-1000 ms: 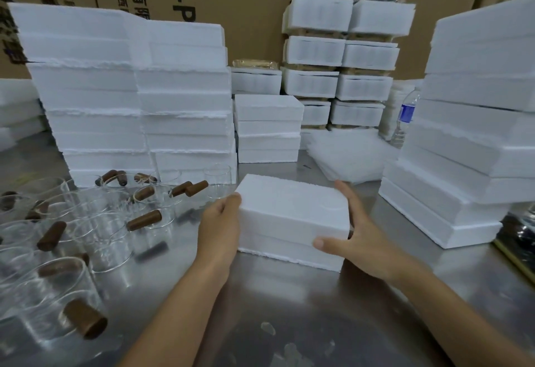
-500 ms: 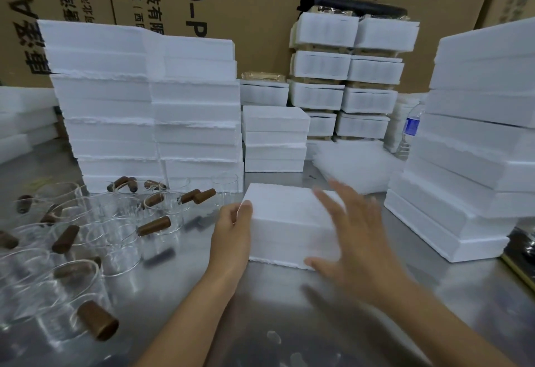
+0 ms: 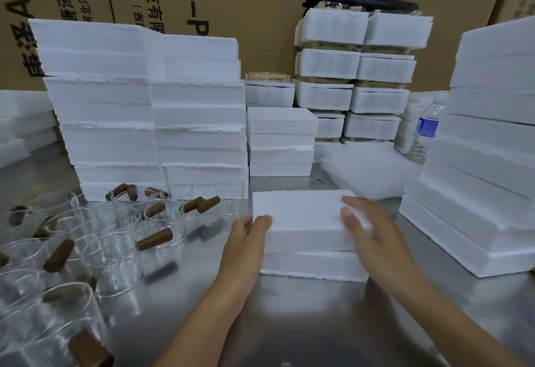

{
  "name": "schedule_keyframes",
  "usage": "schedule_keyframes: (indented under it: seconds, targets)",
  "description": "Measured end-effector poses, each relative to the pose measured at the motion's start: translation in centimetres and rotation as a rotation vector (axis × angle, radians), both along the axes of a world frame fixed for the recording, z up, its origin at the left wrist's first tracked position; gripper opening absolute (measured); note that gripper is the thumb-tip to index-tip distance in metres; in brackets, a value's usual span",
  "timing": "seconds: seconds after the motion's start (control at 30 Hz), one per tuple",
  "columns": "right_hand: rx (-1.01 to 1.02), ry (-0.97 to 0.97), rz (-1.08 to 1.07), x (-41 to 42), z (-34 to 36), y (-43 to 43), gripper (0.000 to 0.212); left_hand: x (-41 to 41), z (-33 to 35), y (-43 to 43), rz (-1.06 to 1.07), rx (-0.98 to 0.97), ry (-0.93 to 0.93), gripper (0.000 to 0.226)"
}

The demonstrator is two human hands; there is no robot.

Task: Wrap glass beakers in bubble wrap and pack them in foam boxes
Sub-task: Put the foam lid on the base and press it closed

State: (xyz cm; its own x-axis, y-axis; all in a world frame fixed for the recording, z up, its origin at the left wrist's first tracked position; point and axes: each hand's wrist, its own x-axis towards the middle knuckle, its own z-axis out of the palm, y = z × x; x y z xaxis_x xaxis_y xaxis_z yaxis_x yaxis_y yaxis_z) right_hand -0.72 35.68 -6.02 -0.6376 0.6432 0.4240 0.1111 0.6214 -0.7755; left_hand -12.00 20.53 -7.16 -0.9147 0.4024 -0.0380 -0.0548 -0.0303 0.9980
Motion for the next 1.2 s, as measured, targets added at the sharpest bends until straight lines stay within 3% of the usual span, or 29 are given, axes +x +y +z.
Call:
schedule_keyframes:
  seconds: [0.03,0.17,0.23,0.37,0.47,0.6,0.73,0.87,1.0,1.13,1.2]
  targets:
    - [-0.136,0.021,0.031,-0.2,0.0,0.1,0.014,0.0,0.0,0.0,-0.002,-0.003,0.001,0.021]
    - [-0.586,0.085,0.14,-0.8,0.1,0.4,0.023,0.1,0.2,0.0,-0.015,0.024,-0.035,0.007]
    - [-0.701,0.13,0.161,-1.0,0.2,0.4,0.027,0.3,0.3,0.0,-0.013,0.069,-0.042,0.009]
    - [-0.859,0.258,0.222,-1.3,1.0,0.6,0.041,1.1,1.2,0.0,0.023,0.21,0.067,0.038]
    - [-1.016,0.276,0.407,-1.2,1.7,0.8,0.044,1.3,1.7,0.0,0.052,0.329,0.16,0.035]
    - [-1.043,0.171,0.57,-0.9,2.0,1.1,0.047,0.9,1.7,-0.3,0.047,0.336,0.215,0.044]
    - [-1.003,0.181,0.523,-1.2,2.0,1.9,0.052,0.0,1.3,-0.2,0.019,0.301,0.146,0.057]
    - [-1.047,0.177,0.544,-1.6,2.5,1.8,0.032,-0.8,0.9,-0.2,-0.016,0.294,0.063,0.069]
    - [-1.13,0.155,0.494,-2.1,2.8,2.2,0.047,-1.7,0.7,-0.4,-0.224,0.389,-0.078,0.053]
    - [-1.019,0.162,0.524,-2.3,2.8,2.3,0.062,-2.3,0.4,-0.6,-0.249,0.42,-0.118,0.068]
    - [-0.981,0.171,0.522,-2.4,2.8,2.3,0.063,-2.4,0.3,-0.6,-0.246,0.42,-0.125,0.055]
